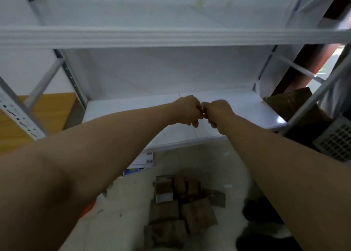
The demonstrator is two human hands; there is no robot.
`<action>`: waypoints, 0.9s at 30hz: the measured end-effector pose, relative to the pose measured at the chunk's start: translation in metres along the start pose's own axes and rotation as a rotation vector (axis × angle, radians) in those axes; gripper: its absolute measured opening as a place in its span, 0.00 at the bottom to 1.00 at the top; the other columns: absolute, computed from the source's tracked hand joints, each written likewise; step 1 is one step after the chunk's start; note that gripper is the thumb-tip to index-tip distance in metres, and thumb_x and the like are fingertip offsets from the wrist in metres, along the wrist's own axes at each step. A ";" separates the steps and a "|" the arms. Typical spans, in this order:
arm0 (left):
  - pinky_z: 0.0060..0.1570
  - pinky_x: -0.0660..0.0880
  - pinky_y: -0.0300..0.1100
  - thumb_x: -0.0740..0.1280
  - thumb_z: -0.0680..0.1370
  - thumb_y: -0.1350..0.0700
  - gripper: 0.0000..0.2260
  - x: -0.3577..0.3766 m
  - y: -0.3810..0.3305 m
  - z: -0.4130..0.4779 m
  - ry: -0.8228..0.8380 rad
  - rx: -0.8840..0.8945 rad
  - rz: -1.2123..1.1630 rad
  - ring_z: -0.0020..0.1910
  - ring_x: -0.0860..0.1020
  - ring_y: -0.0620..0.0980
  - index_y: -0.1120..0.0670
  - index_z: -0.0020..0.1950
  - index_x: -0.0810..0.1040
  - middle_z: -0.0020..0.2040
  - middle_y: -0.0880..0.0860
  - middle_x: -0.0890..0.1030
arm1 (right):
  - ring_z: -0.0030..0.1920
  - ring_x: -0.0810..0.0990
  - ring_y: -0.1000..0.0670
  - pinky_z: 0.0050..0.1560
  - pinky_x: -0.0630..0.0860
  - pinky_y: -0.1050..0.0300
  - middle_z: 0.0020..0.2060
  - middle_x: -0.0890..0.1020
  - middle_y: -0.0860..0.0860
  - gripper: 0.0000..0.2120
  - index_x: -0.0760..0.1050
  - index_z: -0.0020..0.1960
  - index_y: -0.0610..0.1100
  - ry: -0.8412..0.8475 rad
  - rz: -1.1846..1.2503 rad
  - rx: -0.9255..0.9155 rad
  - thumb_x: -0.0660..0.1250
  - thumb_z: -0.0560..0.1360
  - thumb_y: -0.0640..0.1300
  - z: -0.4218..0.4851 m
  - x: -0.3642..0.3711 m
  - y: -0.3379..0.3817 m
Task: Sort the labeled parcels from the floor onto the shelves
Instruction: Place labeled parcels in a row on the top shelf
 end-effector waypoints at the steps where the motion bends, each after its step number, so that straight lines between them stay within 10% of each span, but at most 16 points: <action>1: 0.36 0.76 0.40 0.64 0.81 0.57 0.08 0.014 0.007 0.002 0.051 -0.018 0.003 0.33 0.78 0.45 0.59 0.54 0.81 0.37 0.51 0.84 | 0.27 0.70 0.49 0.26 0.66 0.59 0.34 0.78 0.42 0.09 0.76 0.40 0.37 0.050 -0.036 0.065 0.67 0.77 0.40 0.003 0.004 -0.018; 8: 0.48 0.79 0.45 0.63 0.82 0.54 0.12 0.080 0.064 0.019 0.364 -0.163 0.032 0.44 0.81 0.51 0.60 0.59 0.79 0.51 0.57 0.85 | 0.39 0.78 0.45 0.43 0.75 0.52 0.39 0.80 0.41 0.07 0.78 0.45 0.37 0.289 -0.223 0.244 0.67 0.80 0.39 0.019 0.043 -0.105; 27: 0.40 0.77 0.43 0.63 0.81 0.51 0.12 0.339 0.326 0.150 0.551 -0.397 -0.070 0.45 0.80 0.52 0.56 0.58 0.79 0.52 0.57 0.83 | 0.31 0.72 0.49 0.39 0.76 0.52 0.35 0.76 0.45 0.08 0.74 0.45 0.40 0.372 -0.014 0.752 0.64 0.81 0.41 0.104 0.227 -0.429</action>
Point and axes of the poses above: each hand's wrist, its own z-axis towards the middle knuckle, its own x-axis out of the palm, y = z × x, the point moved 2 cm from there along z, towards the middle knuckle
